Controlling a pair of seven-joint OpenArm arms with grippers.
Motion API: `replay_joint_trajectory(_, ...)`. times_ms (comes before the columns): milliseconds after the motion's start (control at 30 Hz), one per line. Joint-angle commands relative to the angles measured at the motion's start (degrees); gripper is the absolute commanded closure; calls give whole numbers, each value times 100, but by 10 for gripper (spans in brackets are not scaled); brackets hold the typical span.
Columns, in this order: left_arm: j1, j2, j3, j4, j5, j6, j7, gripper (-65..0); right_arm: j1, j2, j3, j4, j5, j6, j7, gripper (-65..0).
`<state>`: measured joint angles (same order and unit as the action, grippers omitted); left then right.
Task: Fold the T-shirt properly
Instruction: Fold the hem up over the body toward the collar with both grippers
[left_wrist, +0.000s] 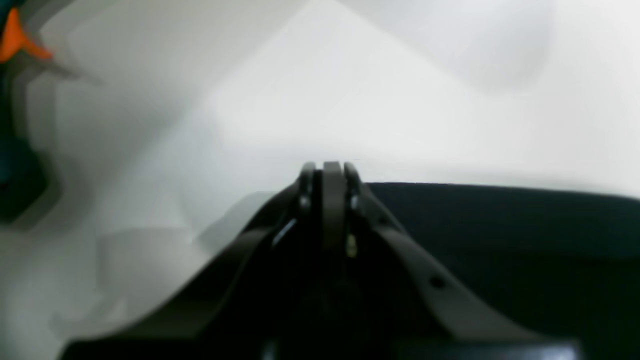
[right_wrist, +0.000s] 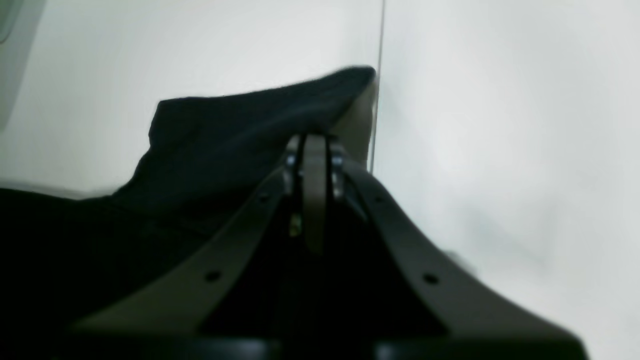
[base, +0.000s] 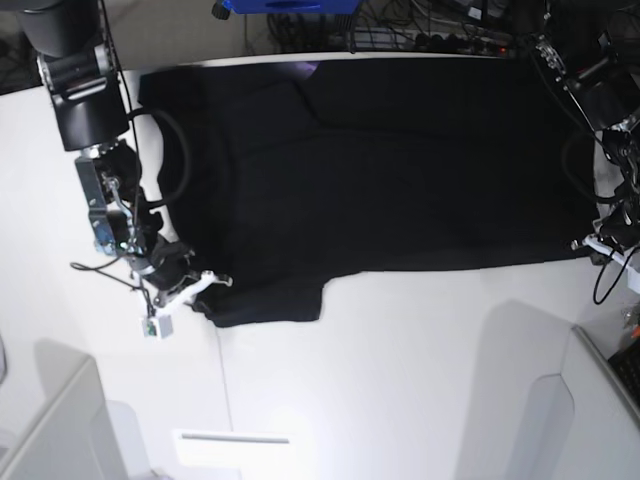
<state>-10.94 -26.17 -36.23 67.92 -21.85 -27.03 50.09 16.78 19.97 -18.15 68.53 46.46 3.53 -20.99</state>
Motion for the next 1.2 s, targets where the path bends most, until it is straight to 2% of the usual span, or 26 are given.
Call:
replay_joint_trajectory(0, -71, -147, -30, 175, -53, -27, -90, 0, 120, 109, 70, 149, 44, 3, 152, 0)
replay_joint_trajectory(67, -27, -147, -39, 237, -62, -36, 33, 0, 41, 188, 70, 228, 53, 3, 152, 0)
replay_joint_trajectory(200, 166, -156, -197, 448, -62, -423, 209, 0, -196, 276, 79, 474, 53, 3, 152, 0)
replay_joint_trajectory(367, 386, -139, -540, 650, -62, -502, 376, 0, -425, 302, 105, 712, 53, 3, 152, 0)
replay_joint_trajectory(433, 474, -139, -584, 659, -88, -519, 438, 0, -592, 293, 369, 826, 53, 3, 99, 0)
replay_joint_trajectory(533, 615, -174, -584, 659, -475, -660, 446, 0, -759, 250, 765, 1090, 36, 3, -200, 0)
replay_joint_trajectory(733, 1019, -314, -610, 659, -993, -678, 446, 0, -1198, 250, 1143, 1758, 36, 3, -551, 0)
replay_joint_trajectory(1167, 1942, -271, -619, 1669, -1037, -678, 446, 0, -2341, 241, 1714, 2865, 62, 3, -604, 0)
